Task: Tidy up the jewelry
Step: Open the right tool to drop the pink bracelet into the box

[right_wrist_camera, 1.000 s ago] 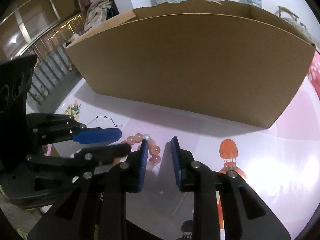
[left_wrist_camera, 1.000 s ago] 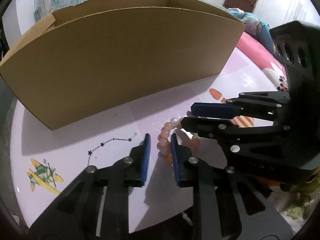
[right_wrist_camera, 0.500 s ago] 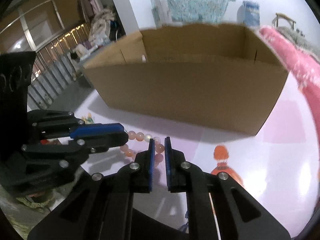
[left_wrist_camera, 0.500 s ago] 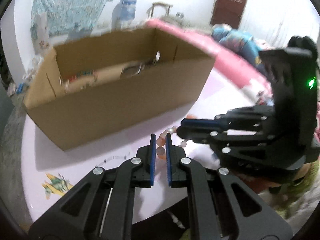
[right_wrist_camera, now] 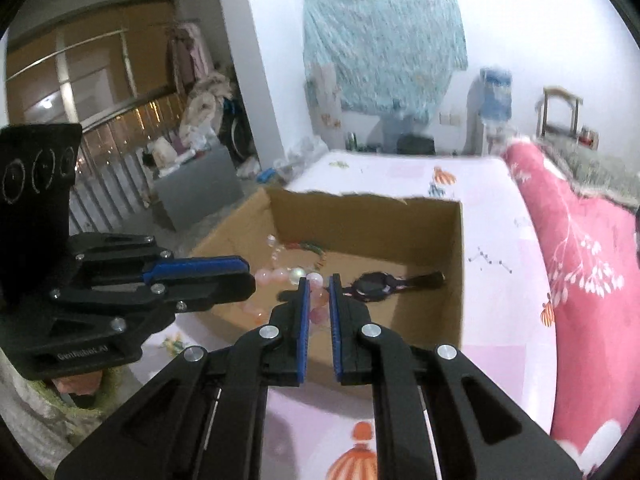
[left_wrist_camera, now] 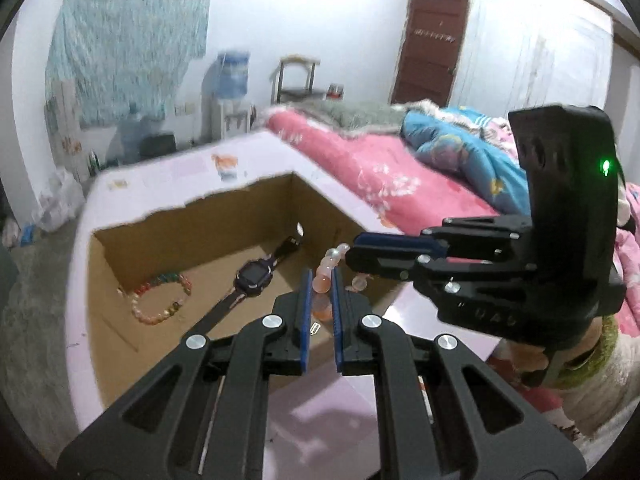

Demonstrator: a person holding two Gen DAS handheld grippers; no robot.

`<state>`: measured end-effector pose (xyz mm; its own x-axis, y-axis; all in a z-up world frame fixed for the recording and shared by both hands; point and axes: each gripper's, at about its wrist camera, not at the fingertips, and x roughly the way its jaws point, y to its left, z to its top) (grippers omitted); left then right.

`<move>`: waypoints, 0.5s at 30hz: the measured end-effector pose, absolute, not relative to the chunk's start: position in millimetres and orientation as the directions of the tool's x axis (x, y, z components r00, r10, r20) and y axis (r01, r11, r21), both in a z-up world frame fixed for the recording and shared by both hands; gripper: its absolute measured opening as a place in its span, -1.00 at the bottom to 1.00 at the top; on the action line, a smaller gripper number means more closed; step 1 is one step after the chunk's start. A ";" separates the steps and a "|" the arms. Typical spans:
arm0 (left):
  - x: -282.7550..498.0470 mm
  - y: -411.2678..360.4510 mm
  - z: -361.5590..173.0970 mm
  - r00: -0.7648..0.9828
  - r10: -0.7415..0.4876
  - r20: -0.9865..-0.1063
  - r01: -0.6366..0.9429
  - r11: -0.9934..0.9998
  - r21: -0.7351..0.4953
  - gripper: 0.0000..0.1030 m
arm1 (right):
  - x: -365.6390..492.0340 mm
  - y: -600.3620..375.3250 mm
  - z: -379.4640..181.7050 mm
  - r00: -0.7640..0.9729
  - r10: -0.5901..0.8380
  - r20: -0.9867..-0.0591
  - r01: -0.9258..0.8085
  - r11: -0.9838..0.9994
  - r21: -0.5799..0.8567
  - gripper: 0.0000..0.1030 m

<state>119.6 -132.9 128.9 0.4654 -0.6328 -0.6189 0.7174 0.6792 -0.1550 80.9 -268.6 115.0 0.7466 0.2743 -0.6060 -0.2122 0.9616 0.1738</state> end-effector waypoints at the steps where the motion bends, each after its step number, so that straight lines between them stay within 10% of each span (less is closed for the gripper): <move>1: 128.0 -136.6 124.3 0.452 -0.628 -0.633 0.712 0.682 -0.168 -0.84 | 92.8 -273.4 108.7 0.721 0.277 -0.636 -0.208 0.961 0.183 -0.81; 15: 174.9 -121.7 84.3 0.406 -0.586 -0.701 0.592 0.753 -0.287 -0.42 | 110.6 -332.5 86.1 0.732 0.199 -0.652 -0.063 0.972 0.226 -0.58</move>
